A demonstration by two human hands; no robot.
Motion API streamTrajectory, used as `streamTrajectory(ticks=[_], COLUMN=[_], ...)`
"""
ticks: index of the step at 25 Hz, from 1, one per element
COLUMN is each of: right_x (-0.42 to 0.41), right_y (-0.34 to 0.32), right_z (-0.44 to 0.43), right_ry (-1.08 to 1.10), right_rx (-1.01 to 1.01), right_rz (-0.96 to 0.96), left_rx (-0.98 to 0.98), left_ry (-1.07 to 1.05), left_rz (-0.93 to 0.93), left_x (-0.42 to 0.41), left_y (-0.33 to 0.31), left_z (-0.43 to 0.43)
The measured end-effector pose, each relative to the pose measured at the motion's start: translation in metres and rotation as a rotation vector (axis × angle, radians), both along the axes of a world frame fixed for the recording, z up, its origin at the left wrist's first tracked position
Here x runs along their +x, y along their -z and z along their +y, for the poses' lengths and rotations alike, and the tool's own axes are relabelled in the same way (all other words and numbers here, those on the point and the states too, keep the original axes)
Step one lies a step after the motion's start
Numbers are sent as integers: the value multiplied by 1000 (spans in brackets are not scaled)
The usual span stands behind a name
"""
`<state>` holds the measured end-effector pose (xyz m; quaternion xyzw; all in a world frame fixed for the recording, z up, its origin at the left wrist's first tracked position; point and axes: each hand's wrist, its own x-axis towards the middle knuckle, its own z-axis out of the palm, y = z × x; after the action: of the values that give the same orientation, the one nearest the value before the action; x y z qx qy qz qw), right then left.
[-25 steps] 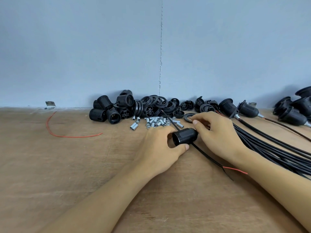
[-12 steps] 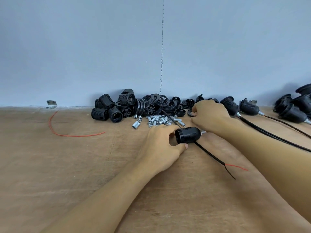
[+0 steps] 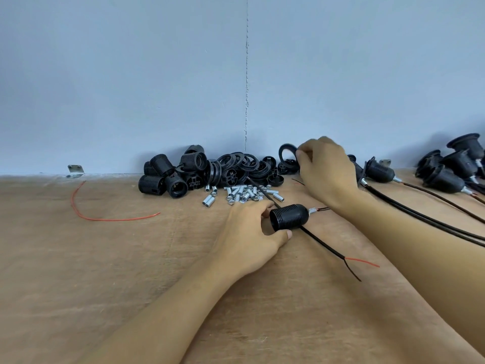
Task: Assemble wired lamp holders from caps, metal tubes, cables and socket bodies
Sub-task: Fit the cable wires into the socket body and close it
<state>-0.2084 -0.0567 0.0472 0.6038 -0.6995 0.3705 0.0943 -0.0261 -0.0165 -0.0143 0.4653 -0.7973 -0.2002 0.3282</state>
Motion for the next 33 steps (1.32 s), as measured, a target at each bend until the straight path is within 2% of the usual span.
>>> streamTrajectory(ticks=[1,3,5,9,11,14,15,19,22,27,33], right_x=[2,9,14,13,5,-18,-24,-26,-16,-16,-17], right_y=[-2,-3,0,15,18,22,25,37,44,46,44], right_z=[5,20,36,54,60,68,70,72,69,70,70], right_ry=[-53,-233,-403,-496,-536,-635,-656,-653,-630,-609,-636], right_rx=[-57,-25,123,263,325,524,524,274,201,119,110], right_rz=[-168,-485,-616,-346,-228,-11,43,34,122,122,80], left_rx=[26,103,125,9,-22,-10,8,-27,-38,82,244], left_ry=[-10,-22,-24,-66,-94,-179,-199,-221,-154,-45,7], left_rz=[6,82,240,578,634,655,655,486,416,462,634], left_x=[0,0,-2,3,5,6,5,1,-2,-1,-3], left_y=[0,-2,-3,-7,-8,-8,-7,-8,-7,-4,-3], left_z=[0,1,3,1,2,3,3,4,7,6,9])
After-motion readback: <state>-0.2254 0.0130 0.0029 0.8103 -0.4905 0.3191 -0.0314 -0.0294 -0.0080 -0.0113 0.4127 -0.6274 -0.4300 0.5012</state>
